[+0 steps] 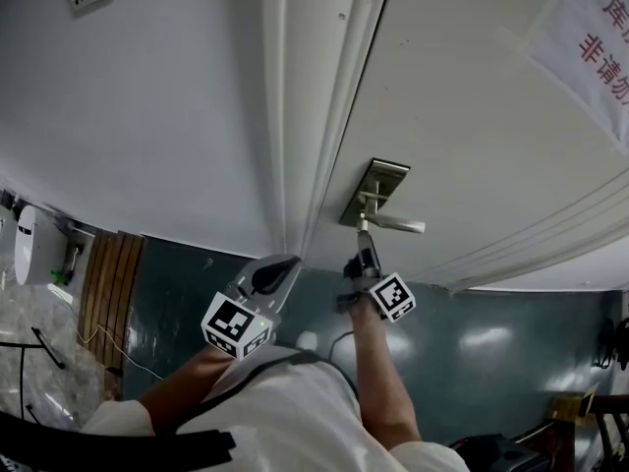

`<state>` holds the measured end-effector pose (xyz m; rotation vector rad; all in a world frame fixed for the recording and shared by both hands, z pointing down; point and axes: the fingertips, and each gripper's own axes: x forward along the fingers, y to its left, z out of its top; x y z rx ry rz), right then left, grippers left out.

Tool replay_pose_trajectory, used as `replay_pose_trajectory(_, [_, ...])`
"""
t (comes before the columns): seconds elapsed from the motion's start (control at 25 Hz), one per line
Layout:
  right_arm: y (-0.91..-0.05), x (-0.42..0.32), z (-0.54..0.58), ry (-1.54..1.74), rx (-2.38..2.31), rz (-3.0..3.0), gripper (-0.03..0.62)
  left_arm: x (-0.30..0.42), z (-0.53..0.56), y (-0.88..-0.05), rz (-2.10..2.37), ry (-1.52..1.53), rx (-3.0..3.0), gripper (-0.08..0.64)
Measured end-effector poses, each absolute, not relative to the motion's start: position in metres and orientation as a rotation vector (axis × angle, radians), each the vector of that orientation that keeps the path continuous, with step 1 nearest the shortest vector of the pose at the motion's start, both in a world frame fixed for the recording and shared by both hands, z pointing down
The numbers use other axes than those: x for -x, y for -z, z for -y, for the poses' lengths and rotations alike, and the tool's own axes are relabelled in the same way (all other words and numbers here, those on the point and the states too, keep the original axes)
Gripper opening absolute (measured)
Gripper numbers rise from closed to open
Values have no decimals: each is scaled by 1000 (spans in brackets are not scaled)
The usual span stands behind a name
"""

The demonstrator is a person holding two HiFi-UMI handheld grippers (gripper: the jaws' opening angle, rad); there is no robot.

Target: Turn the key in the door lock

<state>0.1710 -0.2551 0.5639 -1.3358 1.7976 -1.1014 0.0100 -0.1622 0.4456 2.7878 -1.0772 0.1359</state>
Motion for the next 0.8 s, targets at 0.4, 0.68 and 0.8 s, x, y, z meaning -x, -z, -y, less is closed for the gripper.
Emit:
replay_pose_trajectory(0.4, [-559,-165,276,1135,1229,-1737,63,-4,166,-447,1113,-141,-2769,5])
replay_pose_trajectory(0.68, [-557,-164,278,1124,1244,-1755,44,0,168,-450,1121,-158,-2771,5])
replay_pose_trajectory(0.8, [-556,-164,277,1127,1286,-1762,43,0,169,-449,1115,-156,-2774,5])
